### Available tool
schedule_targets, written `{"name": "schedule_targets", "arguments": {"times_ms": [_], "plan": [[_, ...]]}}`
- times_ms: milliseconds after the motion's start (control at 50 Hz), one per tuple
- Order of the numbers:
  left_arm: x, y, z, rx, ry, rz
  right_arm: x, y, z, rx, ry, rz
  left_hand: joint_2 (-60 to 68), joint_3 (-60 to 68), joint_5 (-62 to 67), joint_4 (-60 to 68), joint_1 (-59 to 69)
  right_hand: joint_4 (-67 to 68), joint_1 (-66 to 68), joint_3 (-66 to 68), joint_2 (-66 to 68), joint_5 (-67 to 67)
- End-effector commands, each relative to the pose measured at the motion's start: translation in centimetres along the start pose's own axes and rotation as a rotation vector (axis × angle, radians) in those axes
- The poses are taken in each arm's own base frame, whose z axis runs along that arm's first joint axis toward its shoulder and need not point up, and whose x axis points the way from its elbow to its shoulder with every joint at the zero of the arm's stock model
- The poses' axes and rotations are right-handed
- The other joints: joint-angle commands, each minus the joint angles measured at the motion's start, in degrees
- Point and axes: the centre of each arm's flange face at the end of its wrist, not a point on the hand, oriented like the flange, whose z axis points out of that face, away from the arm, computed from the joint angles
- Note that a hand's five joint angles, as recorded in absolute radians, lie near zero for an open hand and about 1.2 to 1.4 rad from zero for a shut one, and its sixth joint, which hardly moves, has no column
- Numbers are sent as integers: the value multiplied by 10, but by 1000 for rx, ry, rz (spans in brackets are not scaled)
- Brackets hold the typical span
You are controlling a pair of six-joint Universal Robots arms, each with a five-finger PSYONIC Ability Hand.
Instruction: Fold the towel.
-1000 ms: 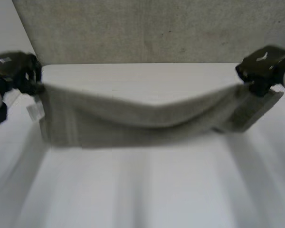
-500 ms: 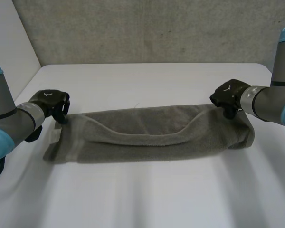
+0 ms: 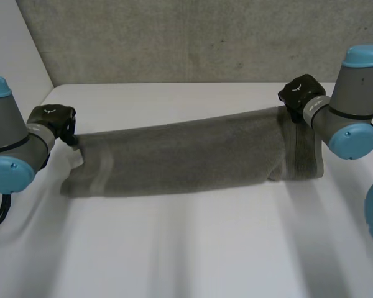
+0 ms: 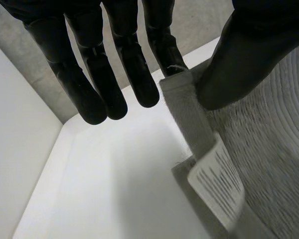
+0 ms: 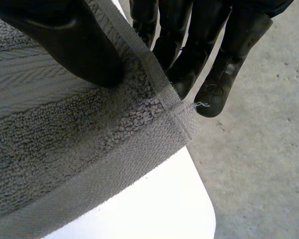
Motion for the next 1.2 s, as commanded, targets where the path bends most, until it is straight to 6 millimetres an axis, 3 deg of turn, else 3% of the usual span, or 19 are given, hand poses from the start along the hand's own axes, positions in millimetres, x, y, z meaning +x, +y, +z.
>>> {"name": "schedule_targets", "arguments": {"times_ms": [20, 280, 520, 560, 580, 600, 620, 640, 660, 680, 760, 800, 820, 860, 920, 960, 1040, 1120, 1200], "plan": [[0, 5, 12, 5, -8, 0, -8, 9, 15, 12, 13, -3, 23, 9, 15, 26, 26, 35, 42, 31, 37, 25], [6, 17, 25, -3, -1, 6, -36, 32, 27, -7, -45, 3, 23, 9, 15, 26, 26, 35, 42, 31, 37, 25], [6, 19, 31, 5, -8, 9, -45, 40, 33, -4, -53, 2, 23, 9, 15, 26, 26, 35, 42, 31, 37, 25], [6, 20, 31, 4, -7, 9, -47, 42, 34, -5, -52, 3, 23, 9, 15, 26, 26, -114, -107, -118, -112, -125], [6, 20, 31, 4, -7, 9, -47, 42, 34, -5, -52, 3, 23, 9, 15, 26, 26, -115, -109, -119, -114, -126], [7, 20, 31, 3, -6, 9, -47, 42, 35, -5, -49, 3, 23, 9, 15, 26, 26, -390, -383, -394, -389, -401], [7, 20, 31, 3, -6, 9, -46, 41, 35, -2, -42, 5, -219, -233, -226, -215, -216, -663, -656, -667, -661, -673], [7, 20, 31, 3, -6, 9, -46, 41, 35, -2, -42, 5, -221, -235, -228, -218, -218, -665, -658, -669, -663, -675], [6, 20, 31, 1, -7, 11, -44, 39, 36, 5, -32, 7, -524, -538, -531, -521, -521, -665, -658, -669, -663, -675], [6, 19, 30, -1, -8, 9, -39, 35, 36, 19, -14, 11, -630, -644, -638, -627, -627, -665, -658, -669, -663, -675], [6, 15, 28, 5, -8, 7, -28, 18, 32, 57, 21, 17, -660, -674, -667, -657, -657, -665, -658, -669, -663, -675], [4, 5, 21, 21, -9, 1, -8, -15, 20, 119, 59, 70, -658, -672, -666, -655, -655, -665, -658, -669, -663, -675], [4, 5, 21, 21, -9, 1, -8, -15, 20, 120, 59, 70, -658, -672, -666, -655, -655, -665, -658, -669, -663, -675], [0, -6, 9, 26, -12, -12, 25, -43, 0, 159, 90, 190, -652, -666, -659, -648, -649, -665, -658, -669, -663, -675], [-2, -10, 2, 27, -13, -19, 43, -57, -15, 172, 94, 269, -645, -659, -652, -642, -642, -665, -658, -669, -663, -675], [-7, -20, -15, 43, -16, -26, 59, -66, -39, 133, 56, 375, -642, -656, -649, -638, -638, -665, -658, -669, -663, -675], [-11, -24, -30, 48, -20, -31, 54, -56, -54, 16, -19, 414, -640, -654, -647, -637, -637, -665, -658, -669, -663, -675], [-11, -19, -44, 45, -20, -32, 28, -21, -63, -164, -145, 426, -640, -654, -647, -637, -637, -665, -658, -669, -663, -675], [-10, -15, -53, 42, -20, -31, 24, -1, -68, -194, -163, 412, -640, -654, -647, -637, -637, -640, -634, -644, -639, -651]]}}
